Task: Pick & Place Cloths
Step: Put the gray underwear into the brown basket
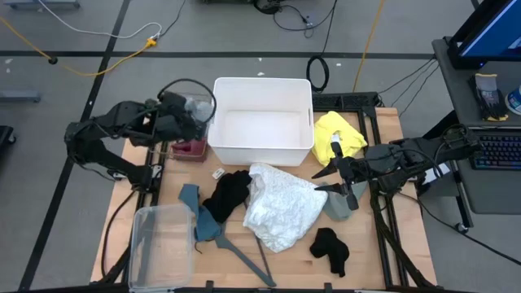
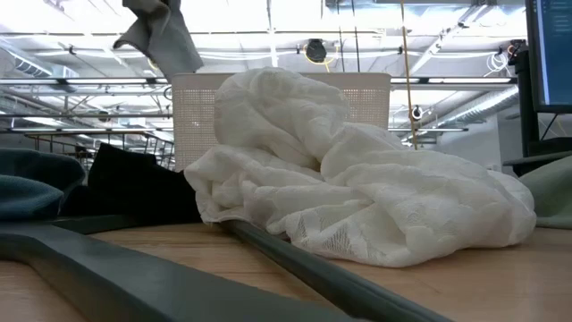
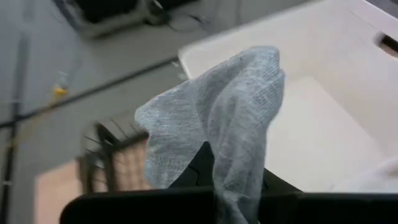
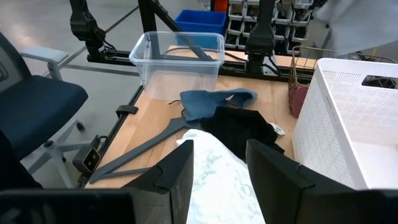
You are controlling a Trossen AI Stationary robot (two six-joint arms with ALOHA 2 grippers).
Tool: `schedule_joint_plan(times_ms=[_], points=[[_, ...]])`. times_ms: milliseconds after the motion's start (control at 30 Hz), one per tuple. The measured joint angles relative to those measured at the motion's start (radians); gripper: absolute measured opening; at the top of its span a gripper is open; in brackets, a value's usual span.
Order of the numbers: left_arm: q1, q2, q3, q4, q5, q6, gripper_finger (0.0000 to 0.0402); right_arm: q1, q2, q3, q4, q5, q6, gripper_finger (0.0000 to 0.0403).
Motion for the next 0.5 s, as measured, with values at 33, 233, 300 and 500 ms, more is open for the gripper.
schedule_joint_plan(times_ms=[33,233,300,500], points=[[0.017,0.000,0.000,0.000,-0.022,0.010,0.0002,0.000,0.000,0.000,0.000,0.000,0.000,0.0141],[0.133,0.007,0.000,0.000,-0.152,0.093,0.0002,0.000,0.000,0.000,0.000,0.000,0.000,0.0141],[0.175,0.006,0.000,0.000,-0.197,0.116,0.0002,0.000,0.000,0.000,0.000,0.000,0.000,0.0141],[0.307,0.006,0.000,0.000,-0.250,0.145,0.0002,0.000,0.000,0.000,0.000,0.004,0.000,0.0141]])
